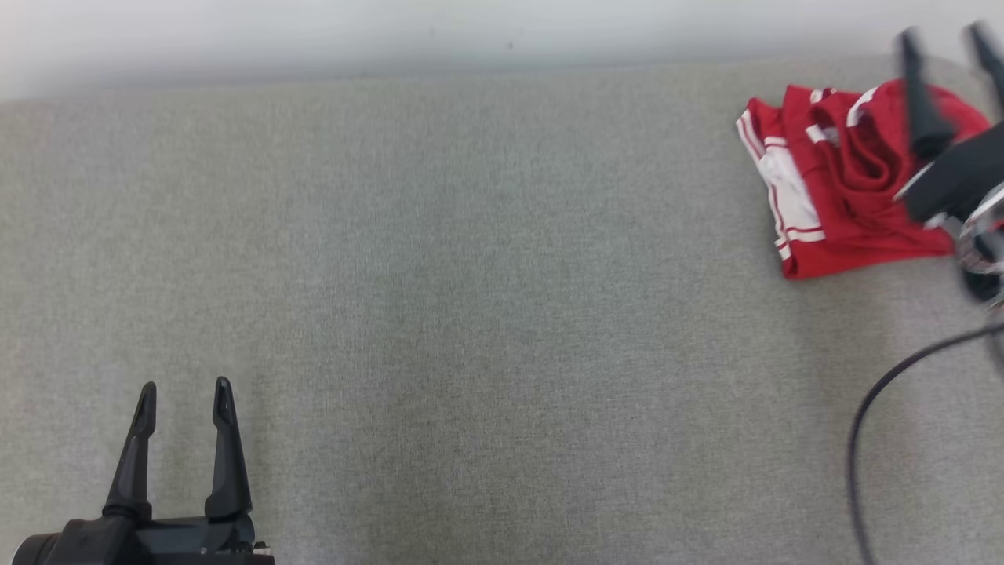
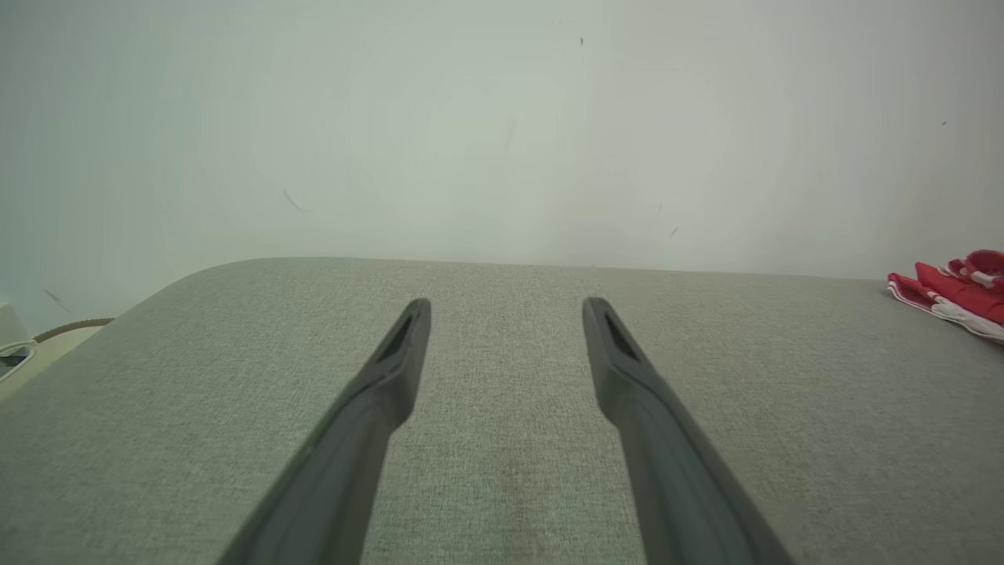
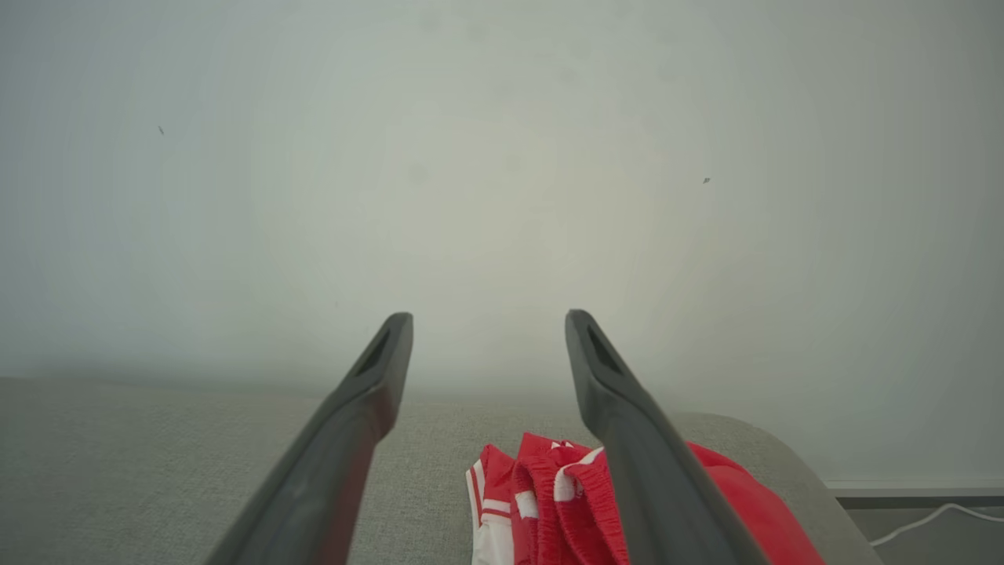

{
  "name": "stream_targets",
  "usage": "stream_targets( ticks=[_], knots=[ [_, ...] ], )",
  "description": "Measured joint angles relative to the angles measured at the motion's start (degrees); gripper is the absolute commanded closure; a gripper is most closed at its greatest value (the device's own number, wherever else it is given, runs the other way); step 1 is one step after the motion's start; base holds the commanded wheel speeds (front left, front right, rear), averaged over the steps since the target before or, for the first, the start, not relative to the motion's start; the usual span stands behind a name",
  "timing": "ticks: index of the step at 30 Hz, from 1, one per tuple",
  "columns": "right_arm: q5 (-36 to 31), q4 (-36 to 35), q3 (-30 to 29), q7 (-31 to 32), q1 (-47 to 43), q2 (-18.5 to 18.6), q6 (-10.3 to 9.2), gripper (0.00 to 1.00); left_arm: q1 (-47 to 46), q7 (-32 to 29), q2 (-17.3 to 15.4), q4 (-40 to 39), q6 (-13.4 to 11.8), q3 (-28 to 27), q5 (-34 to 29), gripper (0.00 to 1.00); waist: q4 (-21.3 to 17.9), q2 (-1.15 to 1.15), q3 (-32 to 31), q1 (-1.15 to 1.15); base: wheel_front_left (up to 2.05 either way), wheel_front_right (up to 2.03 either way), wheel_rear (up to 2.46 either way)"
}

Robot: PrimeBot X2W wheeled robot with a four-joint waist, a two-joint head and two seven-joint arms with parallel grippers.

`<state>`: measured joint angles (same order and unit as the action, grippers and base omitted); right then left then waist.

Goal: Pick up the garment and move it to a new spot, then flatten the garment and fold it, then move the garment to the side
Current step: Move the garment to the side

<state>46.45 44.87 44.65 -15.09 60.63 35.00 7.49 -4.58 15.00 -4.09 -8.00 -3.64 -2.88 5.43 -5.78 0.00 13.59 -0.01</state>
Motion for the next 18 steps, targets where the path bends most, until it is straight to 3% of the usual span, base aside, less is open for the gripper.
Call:
stream_targets(
  ticks=[12, 18],
  knots=[
    [-18.5, -17.1, -23.4, 0.0, -23.1, -11.6, 0.00, 0.00, 1.9, 0.0, 0.7, 0.9, 0.6, 0.1, 0.9, 0.00, 0.5, 0.00, -5.7, 0.00, 0.00, 0.00, 0.00],
    [-28.4, -26.3, -31.2, 0.0, -36.2, -19.1, 0.00, 0.00, 2.5, 0.0, 0.9, 1.6, 0.5, 0.2, 1.1, 0.00, 1.8, 0.00, -7.4, 0.00, 0.00, 0.00, 0.00]
  ],
)
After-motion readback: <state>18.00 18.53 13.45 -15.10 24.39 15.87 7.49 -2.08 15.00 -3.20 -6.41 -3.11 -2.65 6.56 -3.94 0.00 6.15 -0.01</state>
